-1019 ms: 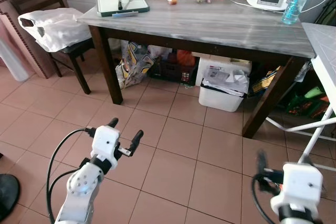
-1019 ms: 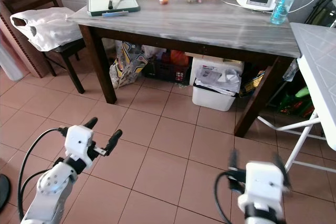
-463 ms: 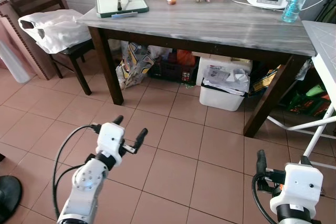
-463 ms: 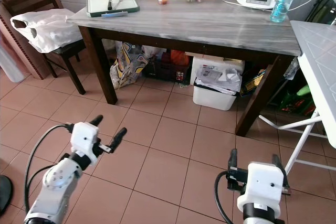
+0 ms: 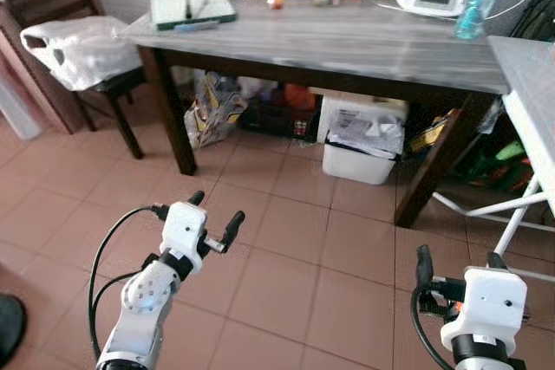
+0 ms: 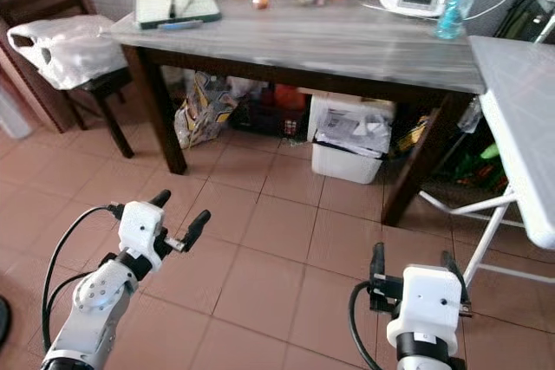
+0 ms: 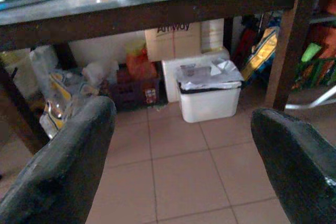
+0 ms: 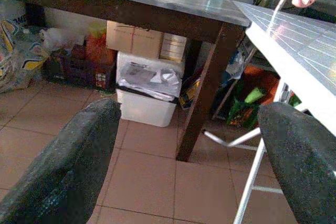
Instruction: Setting the table
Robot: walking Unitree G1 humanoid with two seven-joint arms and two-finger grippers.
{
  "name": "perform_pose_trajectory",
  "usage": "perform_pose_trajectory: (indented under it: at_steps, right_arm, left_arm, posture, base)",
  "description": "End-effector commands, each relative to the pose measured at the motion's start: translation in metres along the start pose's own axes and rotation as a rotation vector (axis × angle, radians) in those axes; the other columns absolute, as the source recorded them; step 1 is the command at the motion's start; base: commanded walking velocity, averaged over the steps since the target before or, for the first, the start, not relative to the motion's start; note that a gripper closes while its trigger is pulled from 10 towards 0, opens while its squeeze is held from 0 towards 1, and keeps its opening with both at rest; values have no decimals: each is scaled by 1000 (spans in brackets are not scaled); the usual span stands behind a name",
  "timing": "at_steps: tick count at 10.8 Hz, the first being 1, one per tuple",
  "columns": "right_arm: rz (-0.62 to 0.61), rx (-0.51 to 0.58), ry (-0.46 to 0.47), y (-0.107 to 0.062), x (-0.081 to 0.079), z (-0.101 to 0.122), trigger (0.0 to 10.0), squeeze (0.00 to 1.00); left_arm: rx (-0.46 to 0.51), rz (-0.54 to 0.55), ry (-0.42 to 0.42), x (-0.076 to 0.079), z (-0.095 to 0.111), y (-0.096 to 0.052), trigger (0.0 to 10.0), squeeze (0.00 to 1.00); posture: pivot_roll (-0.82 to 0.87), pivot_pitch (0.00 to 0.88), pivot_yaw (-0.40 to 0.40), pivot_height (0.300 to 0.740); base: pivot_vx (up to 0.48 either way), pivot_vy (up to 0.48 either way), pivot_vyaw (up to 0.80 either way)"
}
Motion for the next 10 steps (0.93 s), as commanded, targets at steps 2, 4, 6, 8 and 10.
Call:
perform_pose_trajectory:
  at_steps: [2,4,6,8,10]
  right_arm:
    - [-8,15,-2,0,1,4,10000,0]
    - [-14,26,-3,3,2,5,10000,0]
    - [-20,26,-8,2,3,5,10000,0]
    - [-31,22,-14,2,2,5,10000,0]
    - [-36,24,-19,2,3,5,10000,0]
  left_arm:
    - [17,0,3,0,7,3,10000,0]
    - [20,-12,9,2,9,3,10000,0]
    - [18,-15,14,2,10,3,10000,0]
    - [17,-22,19,3,11,3,10000,0]
    - [14,-26,21,3,11,3,10000,0]
  posture:
    - [-25,63,3,740]
    - [-19,57,4,740]
    - [-17,58,10,740]
    - [-15,64,17,740]
    - [-13,70,19,740]
  base:
    - [0,-366,0]
    - [0,-368,0]
    - [0,-360,0]
    - [0,-345,0]
    - [0,-349,0]
Point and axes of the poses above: a point about 5 cm out from each wrist's last joint towards the gripper, its own y axis pointing out of the wrist towards the gripper, its own z axis along the axis of the wrist's last joint, x = y × z, the point moved 4 cm from there along y, pointing out of the wrist towards the gripper, and after that the axes turned 7 degrees about -y, right-handed, at the moved point
